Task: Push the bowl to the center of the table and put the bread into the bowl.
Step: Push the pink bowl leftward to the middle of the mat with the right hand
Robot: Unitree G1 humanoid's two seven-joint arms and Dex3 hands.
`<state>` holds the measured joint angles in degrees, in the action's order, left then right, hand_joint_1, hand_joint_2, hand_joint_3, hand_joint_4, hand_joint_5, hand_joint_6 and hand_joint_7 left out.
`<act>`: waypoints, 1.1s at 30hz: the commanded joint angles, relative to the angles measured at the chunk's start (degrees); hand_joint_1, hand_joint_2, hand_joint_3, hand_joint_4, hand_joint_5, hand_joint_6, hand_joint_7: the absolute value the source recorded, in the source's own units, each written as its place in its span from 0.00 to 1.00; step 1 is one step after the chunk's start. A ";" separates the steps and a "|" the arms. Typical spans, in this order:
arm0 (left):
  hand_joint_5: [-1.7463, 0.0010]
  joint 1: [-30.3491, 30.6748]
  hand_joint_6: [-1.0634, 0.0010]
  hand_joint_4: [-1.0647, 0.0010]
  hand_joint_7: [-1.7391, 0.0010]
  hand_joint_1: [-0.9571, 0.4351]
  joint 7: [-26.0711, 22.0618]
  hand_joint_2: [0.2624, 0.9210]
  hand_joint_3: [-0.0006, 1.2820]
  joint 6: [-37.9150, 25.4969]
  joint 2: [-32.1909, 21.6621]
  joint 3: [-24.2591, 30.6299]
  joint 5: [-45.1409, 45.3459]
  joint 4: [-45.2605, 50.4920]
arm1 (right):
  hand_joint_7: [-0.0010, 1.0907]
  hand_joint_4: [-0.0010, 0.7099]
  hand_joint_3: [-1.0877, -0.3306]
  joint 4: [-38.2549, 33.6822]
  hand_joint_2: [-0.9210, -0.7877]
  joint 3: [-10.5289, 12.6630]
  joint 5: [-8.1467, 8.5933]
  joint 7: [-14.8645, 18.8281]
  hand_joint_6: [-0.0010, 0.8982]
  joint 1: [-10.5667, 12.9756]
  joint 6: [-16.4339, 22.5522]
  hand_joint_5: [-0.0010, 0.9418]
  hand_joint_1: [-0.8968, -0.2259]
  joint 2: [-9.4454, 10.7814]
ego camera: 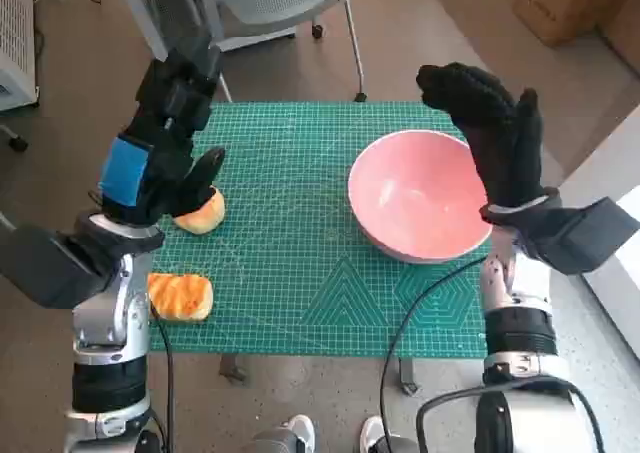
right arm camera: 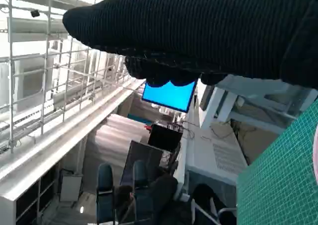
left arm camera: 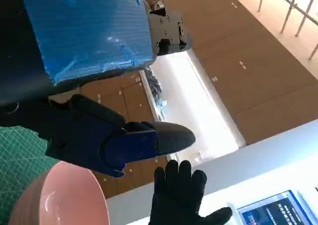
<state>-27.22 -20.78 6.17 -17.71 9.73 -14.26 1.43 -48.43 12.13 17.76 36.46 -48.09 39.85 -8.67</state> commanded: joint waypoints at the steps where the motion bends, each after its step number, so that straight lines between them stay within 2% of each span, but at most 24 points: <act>1: 1.00 -1.26 1.00 0.99 0.84 0.18 -0.27 1.00 0.38 0.18 -0.39 -0.11 -0.12 0.24 | 0.00 0.31 0.57 0.08 0.00 -0.58 -0.54 -0.38 0.37 1.08 -0.69 0.00 0.27 0.52; 33: 1.00 -1.43 1.00 0.99 0.84 0.19 -0.59 1.00 0.36 -0.32 -0.90 -0.02 0.11 0.42 | 0.00 0.30 0.60 0.64 0.00 -1.48 -0.70 -0.64 0.37 0.89 -2.57 0.00 0.25 0.50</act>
<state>-27.88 -21.20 6.05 -17.86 9.61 -14.11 1.33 -47.67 10.99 17.68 36.13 -48.09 38.24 -8.21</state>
